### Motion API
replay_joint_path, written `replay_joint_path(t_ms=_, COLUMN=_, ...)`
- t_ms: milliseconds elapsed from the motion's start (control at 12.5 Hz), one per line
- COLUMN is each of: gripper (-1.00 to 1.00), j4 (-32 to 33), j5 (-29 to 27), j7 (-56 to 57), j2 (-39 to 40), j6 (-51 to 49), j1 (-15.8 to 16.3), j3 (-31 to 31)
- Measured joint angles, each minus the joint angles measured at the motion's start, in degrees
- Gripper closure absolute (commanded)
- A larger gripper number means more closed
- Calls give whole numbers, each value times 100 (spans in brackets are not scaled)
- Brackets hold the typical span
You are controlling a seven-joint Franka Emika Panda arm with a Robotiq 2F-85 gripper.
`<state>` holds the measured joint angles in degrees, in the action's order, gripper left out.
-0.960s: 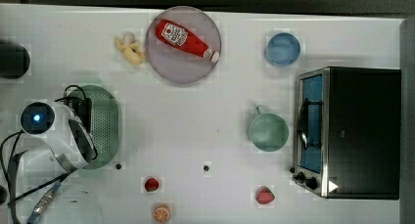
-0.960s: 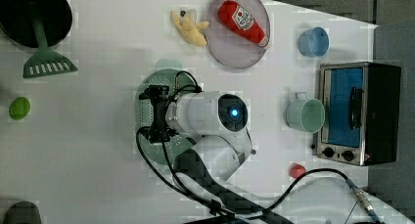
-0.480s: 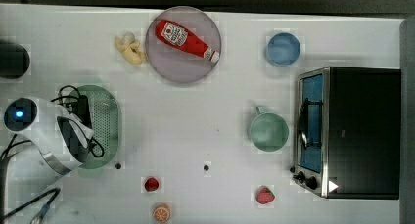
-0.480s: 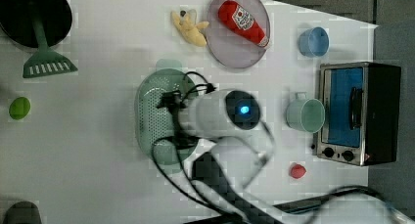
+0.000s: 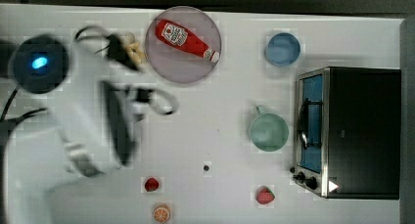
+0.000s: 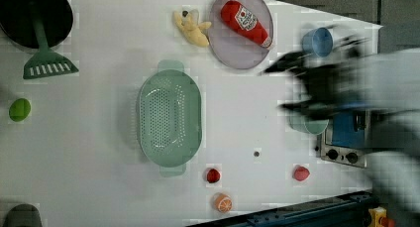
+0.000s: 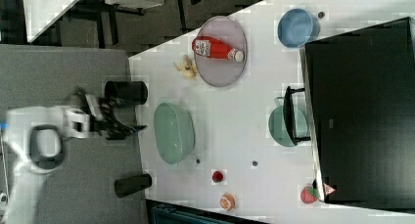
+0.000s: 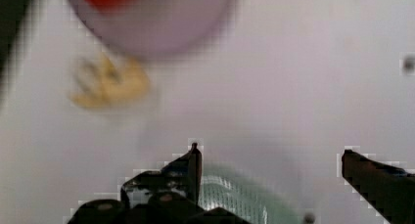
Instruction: Drag strainer right to left.
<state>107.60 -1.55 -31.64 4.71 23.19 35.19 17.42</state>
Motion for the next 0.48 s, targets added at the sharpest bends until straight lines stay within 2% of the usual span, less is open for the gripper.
replay_joint_path(t_ms=80, gripper=-100, j4=-162, j5=97, j7=611, j2=-389, j6=-241, j1=-95, j3=445)
replay_joint_path(t_ms=240, gripper=-100, j4=-526, j5=181, j7=1572, j2=-964, j6=-695, j1=-523, j3=1148)
replay_joint_path(t_ms=480, gripper=-100, j4=-487, j5=723, j7=2337, j2=-1556, j6=-1130, j1=-1048, j3=1960)
